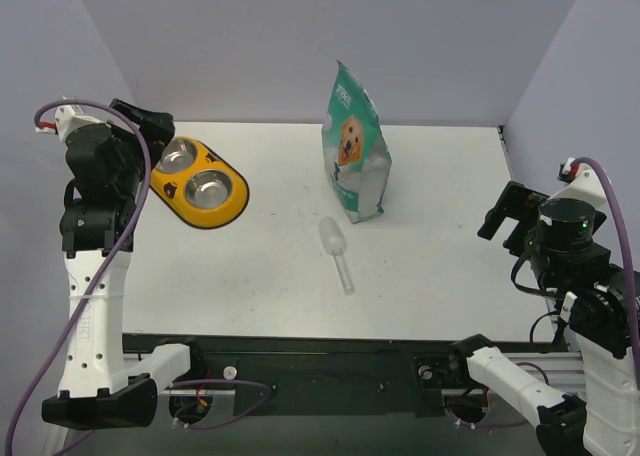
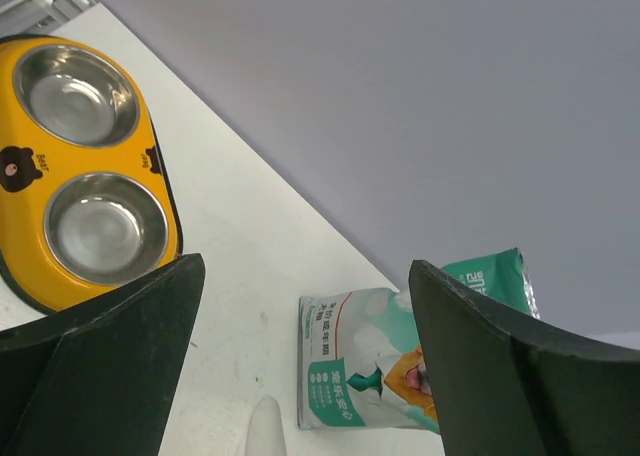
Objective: Serve the pet food
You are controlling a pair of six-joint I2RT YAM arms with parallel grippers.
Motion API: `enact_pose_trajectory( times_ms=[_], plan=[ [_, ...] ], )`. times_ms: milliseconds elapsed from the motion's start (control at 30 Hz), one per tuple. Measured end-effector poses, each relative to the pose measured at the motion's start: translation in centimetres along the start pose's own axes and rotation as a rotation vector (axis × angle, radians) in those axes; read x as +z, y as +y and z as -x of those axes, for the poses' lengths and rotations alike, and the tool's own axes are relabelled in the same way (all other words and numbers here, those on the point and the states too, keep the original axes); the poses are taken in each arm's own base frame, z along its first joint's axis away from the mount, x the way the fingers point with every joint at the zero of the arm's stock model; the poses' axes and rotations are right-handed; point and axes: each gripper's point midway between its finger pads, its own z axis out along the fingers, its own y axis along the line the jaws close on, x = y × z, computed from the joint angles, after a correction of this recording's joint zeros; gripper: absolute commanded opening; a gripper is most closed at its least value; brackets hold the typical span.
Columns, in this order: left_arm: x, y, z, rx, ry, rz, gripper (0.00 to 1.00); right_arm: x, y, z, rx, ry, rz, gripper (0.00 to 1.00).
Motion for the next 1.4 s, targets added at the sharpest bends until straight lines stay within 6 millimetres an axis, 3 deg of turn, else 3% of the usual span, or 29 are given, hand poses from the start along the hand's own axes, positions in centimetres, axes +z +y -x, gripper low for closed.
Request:
enact_pose_trajectory(
  times_ms=[133,300,467,667,800,900,1067,1233,1400],
  plan=[
    [0.3,-0.2,-2.4,-0.003,0.08,0.002,0.95,0.9,1.0,-0.1,-0.002,0.028,0.008,1.0],
    [-0.5,-2.1,-8.5,0.025,0.248,-0.053,0.93,2.8,3.8,-0.1,-0.005,0.065,0.066,1.0],
    [-1.3,-2.2,-14.6,0.05,0.406,-0.07,0.88,5.3,8.1,-0.2,-0.005,0.12,0.171,1.0],
    [-2.5,-2.2,-19.5,0.049,0.555,-0.082,0.87,8.9,13.8,0.6,0.02,0.177,0.279,0.97],
    [-5.1,-4.1,-22.6,0.065,0.659,-0.163,0.87,11.3,17.2,2.6,0.077,0.153,0.327,0.85],
    [-5.9,-4.9,-24.1,0.066,0.728,-0.207,0.83,13.2,19.7,5.0,0.135,0.125,0.354,0.74],
    [-5.6,-5.4,-26.3,0.122,0.818,-0.228,0.82,16.5,24.9,8.9,0.231,0.083,0.443,0.72],
    [-5.4,-6.5,-26.0,0.216,0.828,-0.279,0.82,19.0,28.2,8.4,0.254,0.114,0.512,0.71],
    [-5.2,-8.5,-24.3,0.292,0.79,-0.348,0.82,19.9,29.6,6.3,0.187,0.149,0.527,0.6]
  ],
)
